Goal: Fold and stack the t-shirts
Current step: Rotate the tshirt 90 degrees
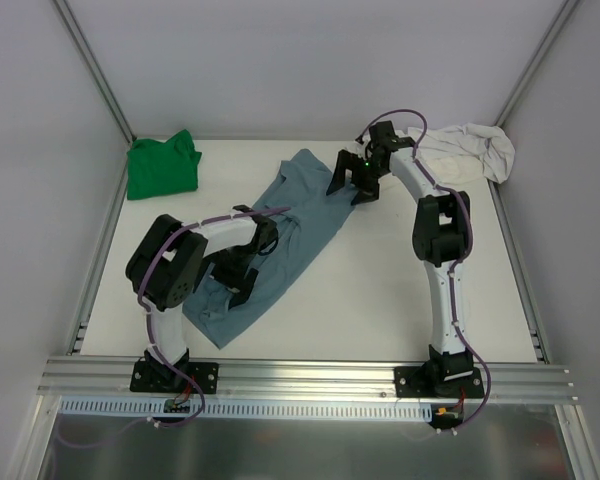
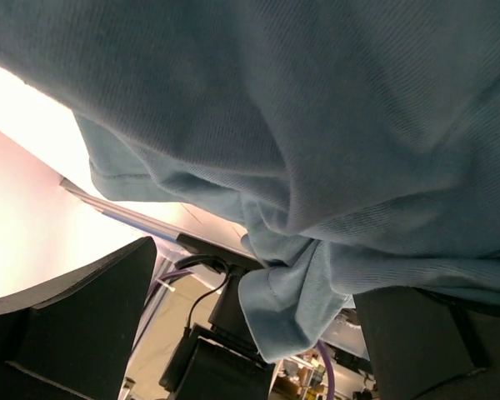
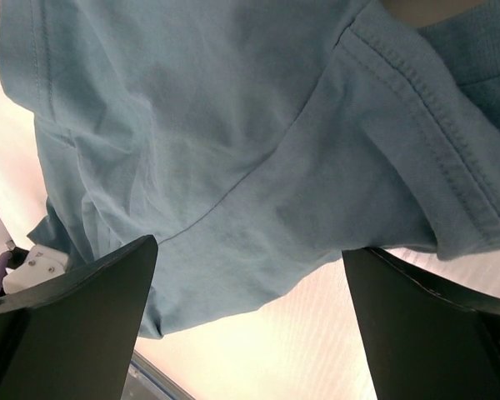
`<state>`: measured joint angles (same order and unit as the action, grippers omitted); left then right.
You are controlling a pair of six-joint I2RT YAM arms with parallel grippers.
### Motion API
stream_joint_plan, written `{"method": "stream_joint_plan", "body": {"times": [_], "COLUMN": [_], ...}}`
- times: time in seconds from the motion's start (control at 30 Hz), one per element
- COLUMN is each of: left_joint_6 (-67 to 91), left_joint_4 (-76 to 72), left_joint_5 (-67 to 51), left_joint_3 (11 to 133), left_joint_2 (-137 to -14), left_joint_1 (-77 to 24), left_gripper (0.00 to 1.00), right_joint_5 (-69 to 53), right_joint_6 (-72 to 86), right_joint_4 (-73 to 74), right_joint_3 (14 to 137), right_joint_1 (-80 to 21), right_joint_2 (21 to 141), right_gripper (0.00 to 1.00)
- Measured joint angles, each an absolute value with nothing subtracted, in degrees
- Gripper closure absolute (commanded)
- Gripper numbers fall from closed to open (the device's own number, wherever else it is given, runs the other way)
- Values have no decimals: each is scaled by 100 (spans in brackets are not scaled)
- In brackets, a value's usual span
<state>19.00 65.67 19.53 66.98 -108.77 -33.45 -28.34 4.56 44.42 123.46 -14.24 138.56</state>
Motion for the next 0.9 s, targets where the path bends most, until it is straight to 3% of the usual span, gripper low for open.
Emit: {"method": "stream_joint_plan", "body": {"times": [0.57, 0.9], "left_joint_6": [1894, 1887], "left_joint_4": [6469, 6473], "left_joint_5": [1695, 1680], "left_joint_3": [6698, 6724], "left_joint_2": [-10949, -10949], "left_joint_1": [-3345, -3345], "left_gripper": [1, 1], "right_joint_5": [-2724, -2751], "right_joint_6": [427, 495], "right_joint_4": [4528, 4466], "right_joint_3": [11990, 12532], "right_joint_1": [-1431, -1588], "right_joint_2": [12993, 13762], "right_gripper": [1, 1]}}
